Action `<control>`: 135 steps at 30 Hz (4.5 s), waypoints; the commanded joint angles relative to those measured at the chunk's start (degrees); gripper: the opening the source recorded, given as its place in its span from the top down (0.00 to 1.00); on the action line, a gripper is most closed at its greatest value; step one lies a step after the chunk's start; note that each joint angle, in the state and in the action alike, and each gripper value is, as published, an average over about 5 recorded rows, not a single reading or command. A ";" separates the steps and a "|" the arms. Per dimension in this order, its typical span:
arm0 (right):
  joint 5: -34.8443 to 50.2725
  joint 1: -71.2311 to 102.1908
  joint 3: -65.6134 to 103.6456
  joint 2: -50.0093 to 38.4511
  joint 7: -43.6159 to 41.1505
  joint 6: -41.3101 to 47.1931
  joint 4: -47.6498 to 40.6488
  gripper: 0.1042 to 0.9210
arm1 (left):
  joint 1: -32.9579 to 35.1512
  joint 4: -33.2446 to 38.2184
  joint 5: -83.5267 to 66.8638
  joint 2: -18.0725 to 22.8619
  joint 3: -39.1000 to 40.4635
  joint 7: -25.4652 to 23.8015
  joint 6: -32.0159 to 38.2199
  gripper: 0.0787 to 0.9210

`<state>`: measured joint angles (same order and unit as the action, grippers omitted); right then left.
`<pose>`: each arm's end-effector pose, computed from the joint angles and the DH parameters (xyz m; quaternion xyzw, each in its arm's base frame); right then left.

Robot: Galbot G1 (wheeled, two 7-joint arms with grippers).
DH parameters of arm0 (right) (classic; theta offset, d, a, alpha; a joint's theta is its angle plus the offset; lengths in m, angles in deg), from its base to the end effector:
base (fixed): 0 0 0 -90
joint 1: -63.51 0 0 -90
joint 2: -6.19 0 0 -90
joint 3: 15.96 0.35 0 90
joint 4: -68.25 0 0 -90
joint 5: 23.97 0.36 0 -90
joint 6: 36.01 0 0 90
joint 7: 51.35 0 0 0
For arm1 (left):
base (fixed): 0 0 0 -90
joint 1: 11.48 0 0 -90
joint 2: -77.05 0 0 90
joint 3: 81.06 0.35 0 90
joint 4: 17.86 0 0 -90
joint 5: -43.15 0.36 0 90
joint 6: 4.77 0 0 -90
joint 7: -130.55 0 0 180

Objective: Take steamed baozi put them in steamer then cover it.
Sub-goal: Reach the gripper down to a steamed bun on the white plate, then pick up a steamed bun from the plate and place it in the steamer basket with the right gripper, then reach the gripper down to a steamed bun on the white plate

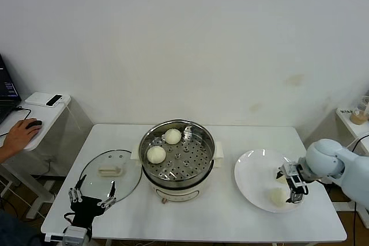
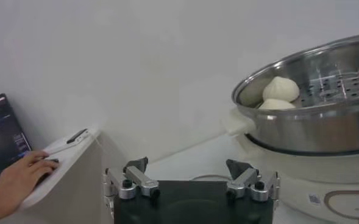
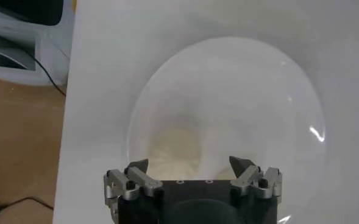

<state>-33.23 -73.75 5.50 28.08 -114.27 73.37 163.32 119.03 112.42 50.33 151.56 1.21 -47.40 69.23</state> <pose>0.4036 -0.1708 -0.1943 0.4944 -0.5175 0.5511 0.4290 0.1399 0.0669 -0.2552 0.0108 -0.9693 -0.2125 0.1230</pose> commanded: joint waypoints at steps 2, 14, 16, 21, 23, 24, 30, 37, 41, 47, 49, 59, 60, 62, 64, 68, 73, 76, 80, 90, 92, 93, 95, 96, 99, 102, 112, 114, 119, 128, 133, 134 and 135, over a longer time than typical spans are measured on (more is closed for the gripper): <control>-2.22 6.26 4.00 2.10 0.21 0.71 -2.74 0.12 | -0.08 -0.23 -0.01 0.04 -0.19 -0.03 -0.02 0.12; -2.81 5.25 2.36 3.61 -0.24 1.75 -5.24 0.17 | -0.29 -0.45 -0.13 0.14 -0.34 -0.01 -0.03 0.12; -2.75 5.22 2.23 3.90 -0.21 2.02 -5.66 0.20 | -0.31 -0.45 -0.13 0.18 -0.34 -0.01 -0.03 0.12; -2.76 5.45 2.04 4.26 -0.23 2.61 -6.01 0.28 | -0.26 -0.29 -0.12 0.21 -0.36 -0.01 -0.04 0.12; -2.73 5.41 1.95 4.30 -0.24 2.70 -6.00 0.31 | -0.25 -0.23 -0.12 0.21 -0.37 0.00 -0.05 0.12; -2.68 5.35 1.97 4.32 -0.25 2.71 -6.02 0.33 | -0.25 -0.22 -0.12 0.22 -0.37 0.00 -0.04 0.12; -1.73 3.68 1.70 4.08 -0.42 2.74 -5.62 0.38 | -0.25 -0.17 -0.11 0.30 -0.30 0.05 -0.03 0.12; -0.33 -4.74 -3.00 2.58 -4.23 1.33 -4.14 0.43 | -0.20 0.04 -0.29 0.11 -0.46 0.05 -0.02 0.12; 2.62 -13.06 -6.23 2.30 -5.59 0.44 -3.69 0.43 | -0.17 0.14 -0.47 0.07 -0.50 0.09 0.04 0.12; 8.17 -22.97 -6.33 4.16 -4.96 0.68 -3.85 0.42 | -0.21 0.34 -0.64 -0.19 -0.46 0.12 0.09 0.12; 9.91 -26.45 -7.70 5.50 -4.30 0.87 -3.90 0.42 | -0.17 0.50 -0.67 -0.30 -0.42 0.11 0.05 0.12; 18.06 -45.83 -20.19 19.39 -0.28 2.12 -4.84 0.42 | -0.10 0.43 -0.79 -0.67 -0.50 0.10 -0.02 0.12; 18.95 -46.44 -20.76 21.14 0.60 2.12 -5.03 0.42 | -0.17 0.35 -0.81 -0.62 -0.51 0.11 -0.02 0.12; 20.66 -47.10 -21.70 24.70 2.51 2.00 -5.29 0.42 | -0.32 0.15 -0.81 -0.48 -0.53 0.12 -0.02 0.12; 21.90 -47.01 -22.21 27.74 4.30 1.62 -5.44 0.42 | -0.40 -0.01 -0.80 -0.32 -0.62 0.12 -0.03 0.12; 22.33 -45.72 -23.02 33.53 6.39 0.05 -6.15 0.42 | -0.28 0.08 -0.89 -0.04 -1.02 0.10 -0.08 0.12; 21.40 -43.86 -25.37 40.77 7.56 -3.87 -8.56 0.42 | -0.12 0.32 -1.37 -0.09 -2.14 0.05 -0.24 0.12; 19.30 -42.35 -26.89 43.54 7.44 -7.11 -9.94 0.42 | 0.01 0.55 -1.67 0.03 -2.79 0.03 -0.29 0.12; 15.67 -40.22 -29.45 45.25 6.41 -11.91 -10.73 0.42 | 0.25 0.89 -1.98 0.37 -3.48 0.01 -0.30 0.12; 6.94 -35.87 -32.25 45.62 4.75 -20.06 -10.47 0.42 | 0.31 0.77 -2.39 0.84 -4.51 0.01 -0.26 0.12; 6.72 -35.73 -32.48 45.67 4.62 -20.96 -10.33 0.42 | 0.28 0.76 -2.42 0.94 -4.55 0.01 -0.25 0.12; 6.58 -35.75 -32.62 45.73 4.59 -21.47 -10.25 0.42 | 0.25 0.76 -2.43 0.99 -4.57 0.01 -0.24 0.12; 6.27 -35.86 -32.71 45.92 4.60 -22.35 -10.19 0.42 | 0.16 0.71 -2.46 1.06 -4.60 0.01 -0.22 0.12; 6.09 -35.94 -32.72 46.04 4.61 -22.81 -10.16 0.42 | 0.09 0.66 -2.46 1.09 -4.61 0.01 -0.22 0.12; 5.83 -36.13 -32.72 46.29 4.43 -23.80 -9.88 0.42 | -0.04 0.59 -2.47 1.15 -4.61 0.01 -0.21 0.12; 6.06 -36.44 -32.85 46.17 3.98 -24.23 -9.01 0.41 | 0.00 0.73 -2.47 1.21 -4.59 0.01 -0.21 0.12; 6.48 -38.01 -33.58 44.78 2.58 -25.13 -6.44 0.41 | 0.00 0.92 -2.47 1.30 -4.55 0.02 -0.20 0.12; 6.56 -38.14 -33.51 44.66 2.72 -25.12 -6.33 0.41 | 0.00 0.93 -2.47 1.32 -4.53 0.02 -0.20 0.12; 6.79 -38.67 -33.26 43.94 2.85 -25.34 -6.10 0.33 | -0.04 0.90 -2.47 1.30 -4.50 0.01 -0.20 0.12; 9.06 -42.91 -29.20 39.80 -1.12 -20.06 -4.61 0.12 | -0.63 0.69 -2.64 0.45 -4.92 -0.06 -0.28 0.12; 12.39 -44.94 -25.56 34.04 -3.81 -9.95 -4.24 0.12 | -0.75 0.68 -2.81 -0.05 -4.91 -0.10 -0.31 0.12; 13.25 -45.18 -25.14 32.45 -3.98 -7.90 -4.26 0.12 | -0.76 0.68 -2.83 -0.16 -4.85 -0.11 -0.31 0.12; 13.97 -45.32 -24.85 30.93 -4.00 -6.28 -4.29 0.12 | -0.80 0.69 -2.85 -0.27 -4.78 -0.11 -0.30 0.12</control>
<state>-23.52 -116.13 -23.63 67.41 -114.89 54.34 158.63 118.27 113.15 47.52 151.48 -3.65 -47.48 68.95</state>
